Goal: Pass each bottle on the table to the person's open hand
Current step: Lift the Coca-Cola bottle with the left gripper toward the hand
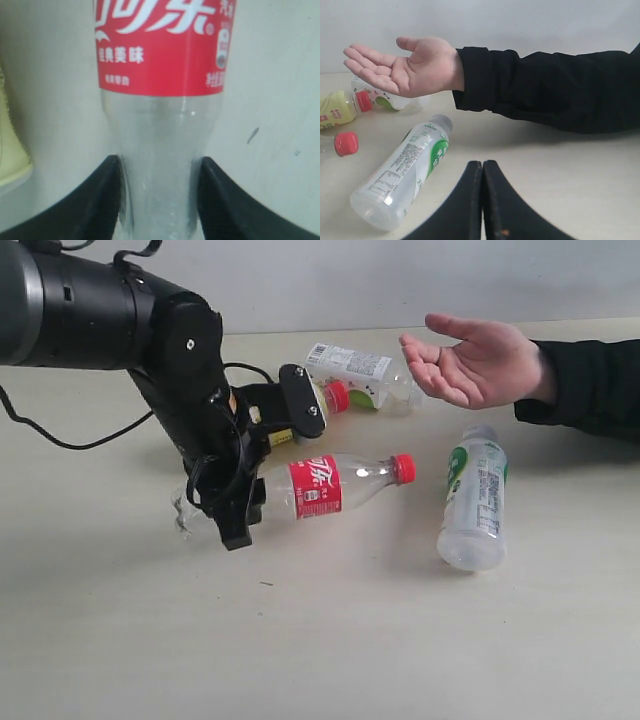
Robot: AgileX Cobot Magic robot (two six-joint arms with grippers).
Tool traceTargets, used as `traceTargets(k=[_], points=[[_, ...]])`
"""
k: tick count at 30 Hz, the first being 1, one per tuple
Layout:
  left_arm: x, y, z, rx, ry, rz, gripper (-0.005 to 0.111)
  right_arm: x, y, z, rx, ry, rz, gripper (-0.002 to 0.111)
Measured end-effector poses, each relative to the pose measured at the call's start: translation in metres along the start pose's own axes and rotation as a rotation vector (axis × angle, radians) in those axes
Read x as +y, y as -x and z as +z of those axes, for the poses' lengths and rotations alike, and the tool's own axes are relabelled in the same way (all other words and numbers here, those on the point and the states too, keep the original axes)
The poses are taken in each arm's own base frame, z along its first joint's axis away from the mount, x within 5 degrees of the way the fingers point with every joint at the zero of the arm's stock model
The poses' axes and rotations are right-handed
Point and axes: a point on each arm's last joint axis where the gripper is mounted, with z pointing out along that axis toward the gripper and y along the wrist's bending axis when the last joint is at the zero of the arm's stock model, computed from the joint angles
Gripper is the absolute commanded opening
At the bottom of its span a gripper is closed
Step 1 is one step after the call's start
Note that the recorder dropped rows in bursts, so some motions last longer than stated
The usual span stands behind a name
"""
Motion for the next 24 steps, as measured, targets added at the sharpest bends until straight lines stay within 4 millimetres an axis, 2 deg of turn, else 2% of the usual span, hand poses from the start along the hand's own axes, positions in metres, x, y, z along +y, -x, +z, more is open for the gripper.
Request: traceTargets(k=[8, 13, 17, 19, 21, 24], points=[[-0.005, -0.005, -0.033, 0.003, -0.003, -0.122, 0.000, 0.000, 0.000, 0.000, 0.000, 0.000, 0.000, 0.000], [-0.022, 0.004, -0.053, -0.020, 0.002, -0.185, 0.000, 0.000, 0.000, 0.000, 0.000, 0.000, 0.000, 0.000], [-0.052, 0.023, -0.062, -0.056, -0.014, -0.181, 0.000, 0.000, 0.000, 0.000, 0.000, 0.000, 0.000, 0.000], [-0.077, 0.047, -0.071, -0.137, -0.016, -0.241, 0.000, 0.000, 0.000, 0.000, 0.000, 0.000, 0.000, 0.000], [-0.082, 0.067, -0.084, -0.266, -0.008, -0.354, 0.000, 0.000, 0.000, 0.000, 0.000, 0.000, 0.000, 0.000], [-0.073, 0.094, -0.110, -0.502, -0.019, -0.574, 0.000, 0.000, 0.000, 0.000, 0.000, 0.000, 0.000, 0.000]])
